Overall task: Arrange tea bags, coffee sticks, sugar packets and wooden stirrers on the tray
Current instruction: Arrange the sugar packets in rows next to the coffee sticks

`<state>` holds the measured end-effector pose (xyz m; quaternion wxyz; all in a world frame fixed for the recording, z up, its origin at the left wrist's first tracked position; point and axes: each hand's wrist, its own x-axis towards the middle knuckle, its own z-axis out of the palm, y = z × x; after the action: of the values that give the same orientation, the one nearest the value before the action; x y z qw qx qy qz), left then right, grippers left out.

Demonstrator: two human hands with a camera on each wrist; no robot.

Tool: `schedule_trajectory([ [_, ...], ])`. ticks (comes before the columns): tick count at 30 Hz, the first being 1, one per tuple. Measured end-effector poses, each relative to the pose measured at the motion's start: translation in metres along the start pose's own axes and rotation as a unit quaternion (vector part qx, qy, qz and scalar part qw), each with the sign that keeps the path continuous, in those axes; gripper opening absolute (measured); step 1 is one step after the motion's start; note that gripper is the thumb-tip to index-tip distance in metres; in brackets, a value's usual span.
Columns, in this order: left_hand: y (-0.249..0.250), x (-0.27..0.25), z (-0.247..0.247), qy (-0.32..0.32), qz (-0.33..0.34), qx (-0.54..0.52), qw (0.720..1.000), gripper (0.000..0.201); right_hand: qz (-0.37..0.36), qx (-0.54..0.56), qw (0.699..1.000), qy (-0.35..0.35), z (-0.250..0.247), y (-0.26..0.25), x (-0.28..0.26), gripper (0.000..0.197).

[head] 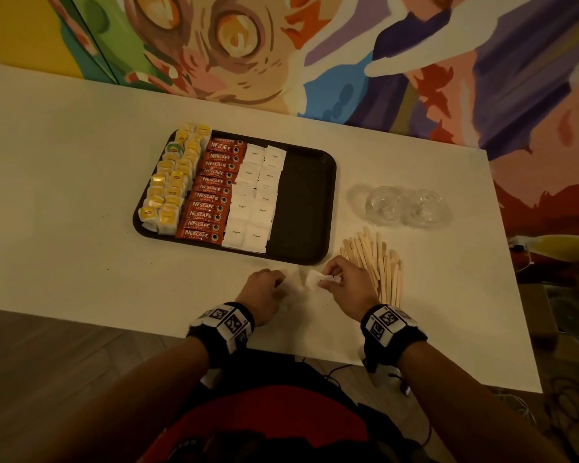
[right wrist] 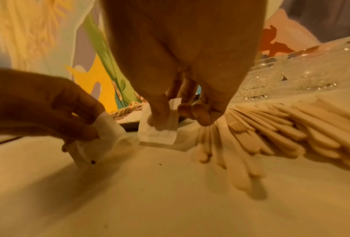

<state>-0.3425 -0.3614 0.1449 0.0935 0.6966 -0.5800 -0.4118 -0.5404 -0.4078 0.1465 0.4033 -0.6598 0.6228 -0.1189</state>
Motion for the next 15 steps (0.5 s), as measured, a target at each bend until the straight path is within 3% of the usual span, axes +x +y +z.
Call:
schedule_trajectory([
  [11, -0.03, 0.005, -0.059, 0.086, 0.013, -0.136, 0.987, 0.012, -0.046, 0.054, 0.997, 0.041, 0.013, -0.039, 0.012, 0.022],
  [15, -0.043, 0.016, -0.091, 0.124, -0.01, -0.152, 0.981, 0.014, -0.024, 0.1, 0.994, 0.035, 0.026, -0.058, 0.028, 0.02],
])
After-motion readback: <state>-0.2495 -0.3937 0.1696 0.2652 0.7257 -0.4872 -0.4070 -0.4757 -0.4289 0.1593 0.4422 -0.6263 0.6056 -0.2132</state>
